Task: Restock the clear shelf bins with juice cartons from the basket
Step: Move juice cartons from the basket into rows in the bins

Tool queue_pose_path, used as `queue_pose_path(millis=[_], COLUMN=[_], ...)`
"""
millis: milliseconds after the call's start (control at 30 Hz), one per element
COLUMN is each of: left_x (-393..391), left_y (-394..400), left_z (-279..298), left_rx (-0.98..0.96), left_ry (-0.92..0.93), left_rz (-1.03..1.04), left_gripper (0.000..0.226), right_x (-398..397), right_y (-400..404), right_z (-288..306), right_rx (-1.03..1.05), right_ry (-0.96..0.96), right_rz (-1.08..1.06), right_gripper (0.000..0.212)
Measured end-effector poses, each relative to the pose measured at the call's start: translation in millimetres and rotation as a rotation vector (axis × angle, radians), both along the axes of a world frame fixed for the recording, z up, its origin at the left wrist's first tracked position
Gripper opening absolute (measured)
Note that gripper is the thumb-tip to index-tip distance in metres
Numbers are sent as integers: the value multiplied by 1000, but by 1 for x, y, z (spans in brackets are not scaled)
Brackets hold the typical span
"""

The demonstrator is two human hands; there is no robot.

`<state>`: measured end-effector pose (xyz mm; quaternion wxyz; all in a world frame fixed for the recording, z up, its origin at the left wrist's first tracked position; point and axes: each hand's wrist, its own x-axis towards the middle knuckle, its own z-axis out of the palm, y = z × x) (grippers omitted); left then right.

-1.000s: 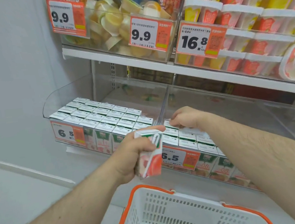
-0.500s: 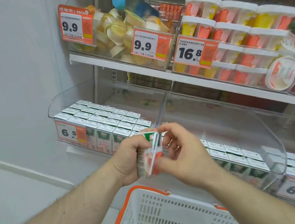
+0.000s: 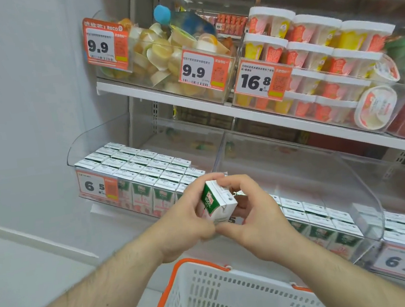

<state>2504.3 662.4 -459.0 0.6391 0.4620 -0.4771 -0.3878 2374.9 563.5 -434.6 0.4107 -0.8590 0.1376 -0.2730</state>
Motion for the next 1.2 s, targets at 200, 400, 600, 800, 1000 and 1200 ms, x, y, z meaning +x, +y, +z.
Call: queue_pose_path(millis=[200,400,600,800,1000,1200], left_x=[8,23,35,50,53,54], left_y=[0,-7,-19,-28,-34,-34], left_z=[-6,-9,-10,-31,-38,-40], left_rx=[-103,-180,-13,424,467,463], left_ry=[-445,-593,-652,-865,-800,-760], left_rz=[491,679,846,886,869,850], left_gripper=[71,66,66,69,67,70], right_x=[7,35,70,143,190,211], right_y=[-6,-4,2,-46,-68,-72], right_z=[15,40,58,79,50,48], right_rx=[169,16,-561,-725,-619,-59], right_ry=[-5,250,238,531,796,1043], right_rz=[58,-120,-260,-353,-386,-356], right_gripper=[67,68,26,20,6,56])
